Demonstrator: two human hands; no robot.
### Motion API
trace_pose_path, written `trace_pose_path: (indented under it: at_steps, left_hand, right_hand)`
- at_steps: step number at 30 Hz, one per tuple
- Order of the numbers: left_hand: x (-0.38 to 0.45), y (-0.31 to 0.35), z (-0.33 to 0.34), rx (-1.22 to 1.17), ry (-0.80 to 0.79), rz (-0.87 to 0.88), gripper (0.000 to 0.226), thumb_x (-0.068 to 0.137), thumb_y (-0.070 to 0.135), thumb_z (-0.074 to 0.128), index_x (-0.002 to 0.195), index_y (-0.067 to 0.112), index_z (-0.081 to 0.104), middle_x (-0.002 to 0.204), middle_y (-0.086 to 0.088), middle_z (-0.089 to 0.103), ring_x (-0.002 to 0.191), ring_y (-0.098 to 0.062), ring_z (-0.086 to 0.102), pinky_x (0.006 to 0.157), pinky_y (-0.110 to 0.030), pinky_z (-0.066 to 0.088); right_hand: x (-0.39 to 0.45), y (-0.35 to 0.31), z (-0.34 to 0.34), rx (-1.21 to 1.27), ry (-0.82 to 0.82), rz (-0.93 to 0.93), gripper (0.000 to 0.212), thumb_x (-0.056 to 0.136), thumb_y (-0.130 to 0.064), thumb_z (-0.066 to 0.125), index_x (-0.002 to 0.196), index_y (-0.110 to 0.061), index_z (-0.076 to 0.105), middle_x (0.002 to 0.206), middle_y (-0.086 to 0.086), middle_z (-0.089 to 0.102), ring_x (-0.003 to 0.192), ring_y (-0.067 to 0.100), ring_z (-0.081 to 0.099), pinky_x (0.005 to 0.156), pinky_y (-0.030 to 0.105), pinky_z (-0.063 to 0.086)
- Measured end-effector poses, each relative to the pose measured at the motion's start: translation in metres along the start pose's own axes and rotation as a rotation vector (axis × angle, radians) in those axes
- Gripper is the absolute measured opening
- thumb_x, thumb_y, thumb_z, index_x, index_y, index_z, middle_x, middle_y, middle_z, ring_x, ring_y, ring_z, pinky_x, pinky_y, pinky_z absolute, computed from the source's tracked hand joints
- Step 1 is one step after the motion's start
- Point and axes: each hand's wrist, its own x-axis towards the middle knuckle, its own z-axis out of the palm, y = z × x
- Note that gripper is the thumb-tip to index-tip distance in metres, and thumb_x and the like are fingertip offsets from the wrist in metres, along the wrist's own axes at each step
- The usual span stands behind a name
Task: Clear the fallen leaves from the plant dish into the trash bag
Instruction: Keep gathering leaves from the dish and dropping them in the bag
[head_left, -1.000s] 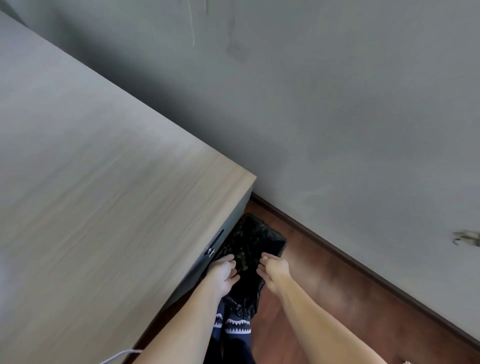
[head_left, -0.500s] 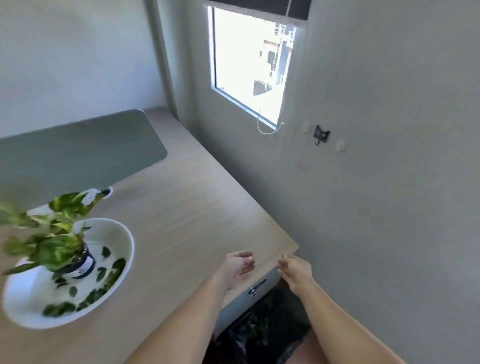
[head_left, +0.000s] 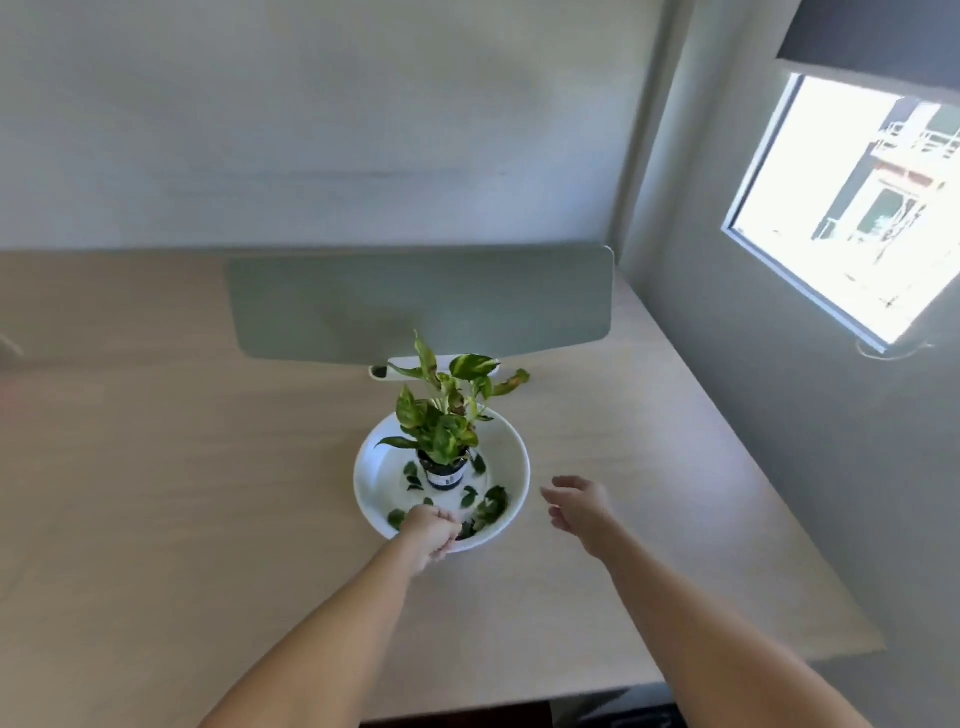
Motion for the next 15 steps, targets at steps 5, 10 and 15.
trace_pose_path:
  at_steps: [5,10,15]
  left_hand:
    - [0.027,-0.011,-0.055,0.382,0.165,0.167,0.008,0.082,0.014,0.062,0.077,0.016,0.057,0.089,-0.001,0.06,0.086,-0.02,0.057,0.07,-0.025,0.047]
    - [0.05,-0.014,-0.051,0.867,0.138,0.172,0.043,0.079,0.041,0.06,0.117,0.021,0.053,0.123,-0.005,0.051,0.115,-0.027,0.052,0.105,-0.045,0.035]
    - [0.079,-0.017,-0.027,1.138,0.198,0.141,0.074,0.067,0.06,0.06,0.128,0.024,0.04,0.126,-0.006,0.043,0.115,-0.031,0.052,0.104,-0.046,0.028]
  right_hand:
    - [0.005,-0.011,0.073,-0.729,-0.071,-0.229,0.053,0.077,-0.026,0.071,0.127,-0.017,0.056,0.119,0.009,0.064,0.104,0.026,0.06,0.09,0.034,0.05]
    - [0.02,0.003,0.099,-1.195,-0.098,-0.293,0.054,0.079,-0.031,0.066,0.129,-0.018,0.049,0.125,0.007,0.055,0.123,0.027,0.046,0.107,0.05,0.026]
    - [0.048,0.013,0.11,-1.413,-0.074,-0.315,0.07,0.078,-0.048,0.065,0.137,-0.02,0.039,0.131,0.01,0.049,0.131,0.029,0.036,0.115,0.058,0.005]
